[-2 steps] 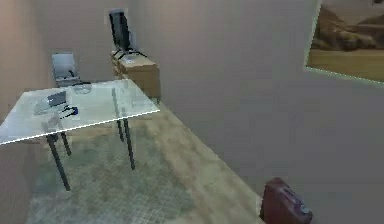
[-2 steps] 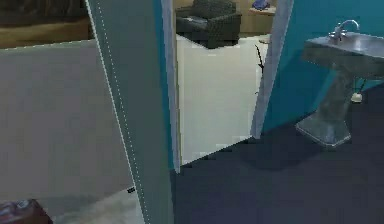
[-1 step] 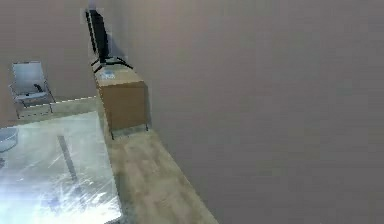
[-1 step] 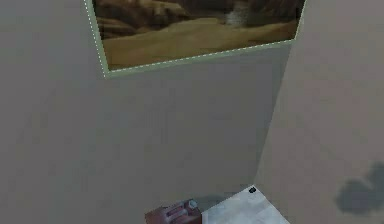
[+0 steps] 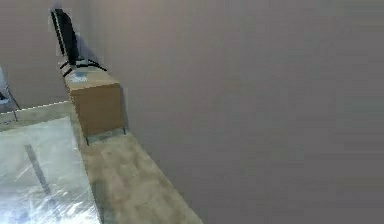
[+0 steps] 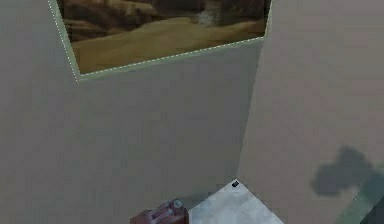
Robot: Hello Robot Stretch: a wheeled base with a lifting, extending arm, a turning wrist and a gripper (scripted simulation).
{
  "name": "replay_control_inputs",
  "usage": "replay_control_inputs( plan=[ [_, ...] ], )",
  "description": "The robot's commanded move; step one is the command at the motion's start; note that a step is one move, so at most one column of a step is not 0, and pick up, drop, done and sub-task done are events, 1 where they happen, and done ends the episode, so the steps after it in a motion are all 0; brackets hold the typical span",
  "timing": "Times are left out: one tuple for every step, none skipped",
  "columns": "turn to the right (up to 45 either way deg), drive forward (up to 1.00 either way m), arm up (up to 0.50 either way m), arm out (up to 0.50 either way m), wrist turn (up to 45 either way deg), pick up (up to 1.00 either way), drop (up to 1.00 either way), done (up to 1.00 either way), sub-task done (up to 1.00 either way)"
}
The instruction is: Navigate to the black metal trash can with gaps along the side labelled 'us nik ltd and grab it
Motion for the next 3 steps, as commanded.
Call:
replay_control_inputs(
  plan=[
    [0.0,0.40,0.00,0.00,0.0,0.00,0.00,0.00,0.00],
    [-33.0,0.00,0.00,0.00,0.0,0.00,0.00,0.00,0.00],
    [0.0,1.00,0.00,0.00,0.0,0.00,0.00,0.00,0.00]
  ],
)
